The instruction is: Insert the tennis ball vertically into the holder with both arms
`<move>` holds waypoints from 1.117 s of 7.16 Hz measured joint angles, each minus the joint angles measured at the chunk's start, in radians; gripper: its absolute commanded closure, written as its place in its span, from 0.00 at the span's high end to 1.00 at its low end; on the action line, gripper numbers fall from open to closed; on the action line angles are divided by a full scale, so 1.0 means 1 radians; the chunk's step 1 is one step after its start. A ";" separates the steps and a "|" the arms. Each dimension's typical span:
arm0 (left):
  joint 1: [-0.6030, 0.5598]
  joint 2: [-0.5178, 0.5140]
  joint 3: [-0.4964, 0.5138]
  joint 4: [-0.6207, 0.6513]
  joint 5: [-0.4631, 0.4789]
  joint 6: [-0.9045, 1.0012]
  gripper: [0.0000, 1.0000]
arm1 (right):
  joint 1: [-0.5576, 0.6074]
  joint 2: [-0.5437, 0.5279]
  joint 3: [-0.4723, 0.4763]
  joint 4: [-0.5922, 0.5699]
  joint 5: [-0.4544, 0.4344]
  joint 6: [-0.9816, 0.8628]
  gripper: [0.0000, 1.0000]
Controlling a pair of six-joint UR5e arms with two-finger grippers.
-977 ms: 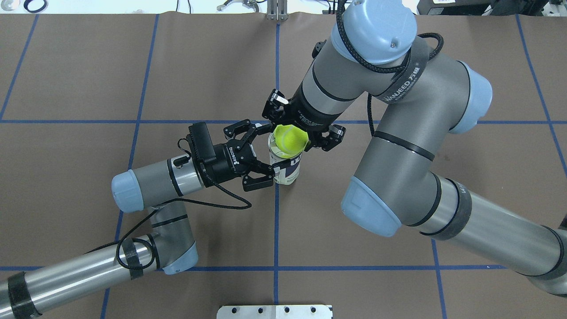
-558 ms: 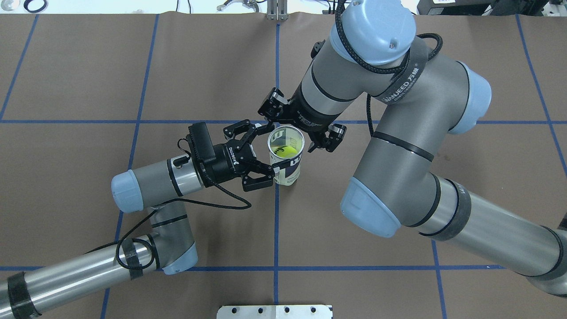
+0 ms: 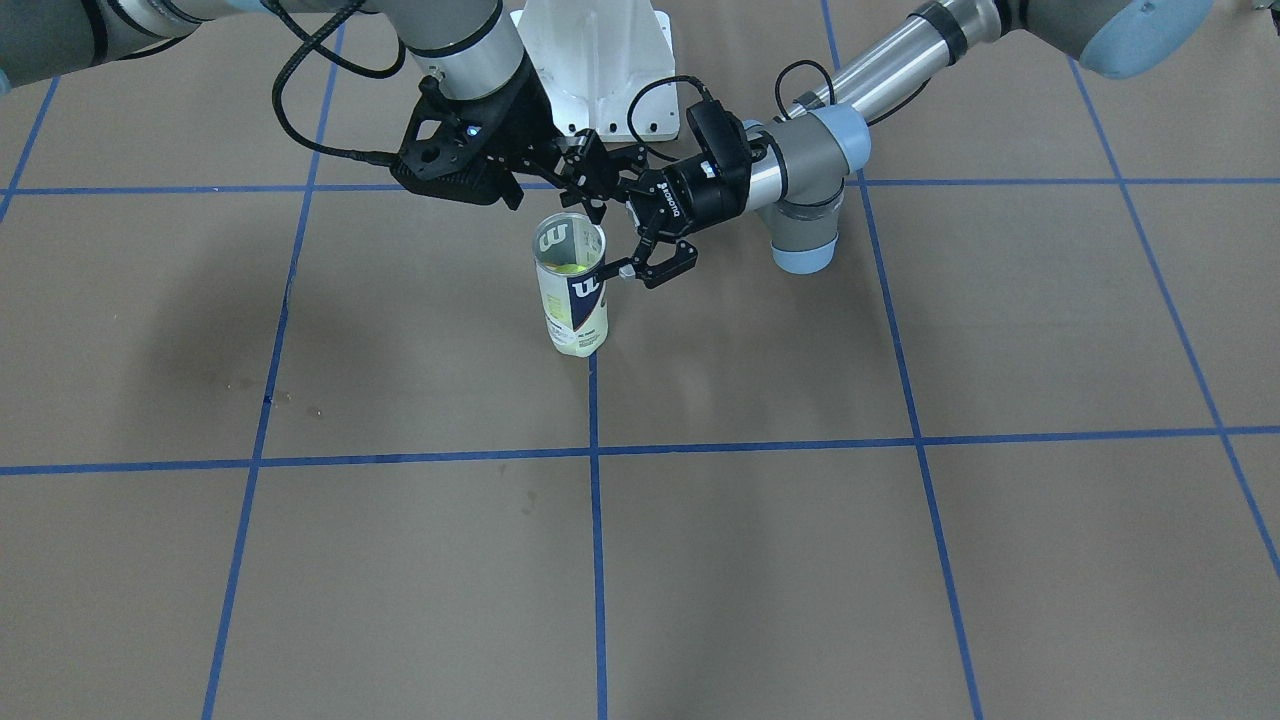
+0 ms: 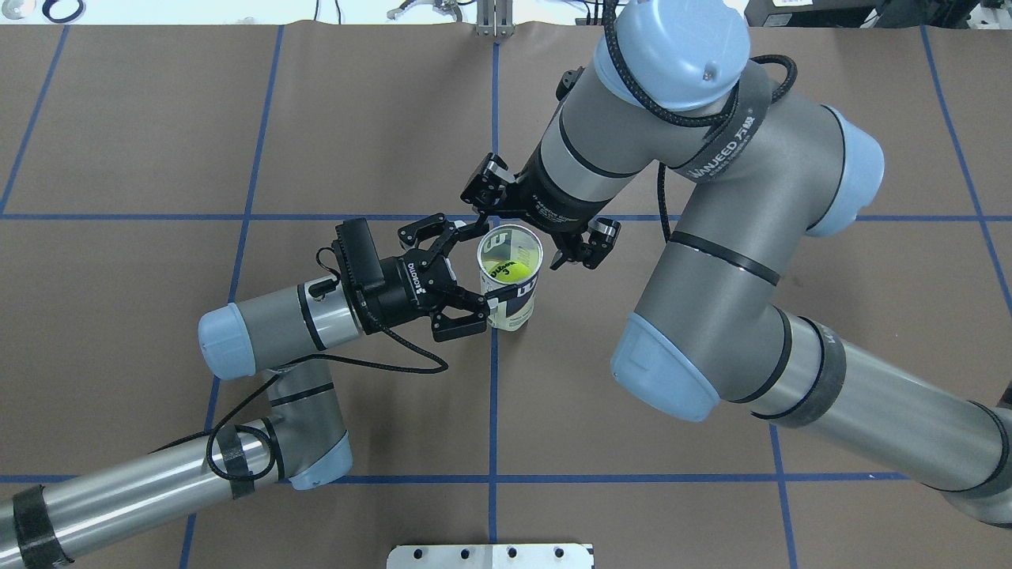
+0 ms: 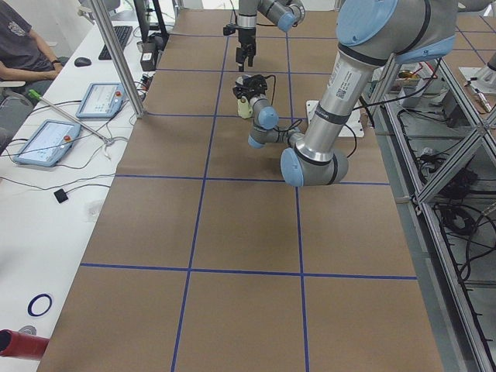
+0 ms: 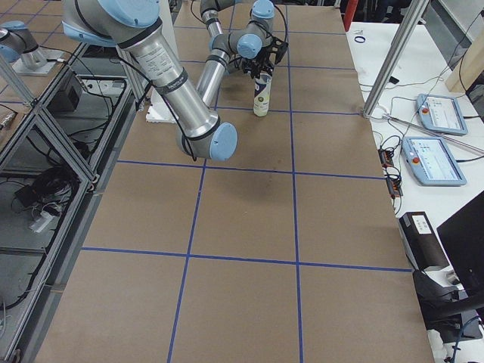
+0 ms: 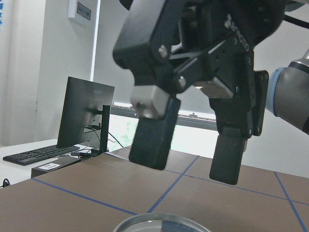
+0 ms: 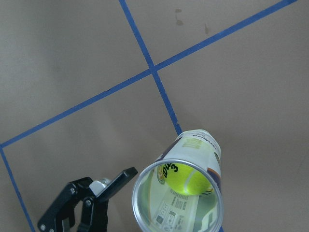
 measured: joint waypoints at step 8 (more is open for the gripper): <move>-0.170 0.194 -0.180 0.086 0.004 -0.126 0.97 | 0.242 -0.194 0.003 -0.002 0.062 -0.339 1.00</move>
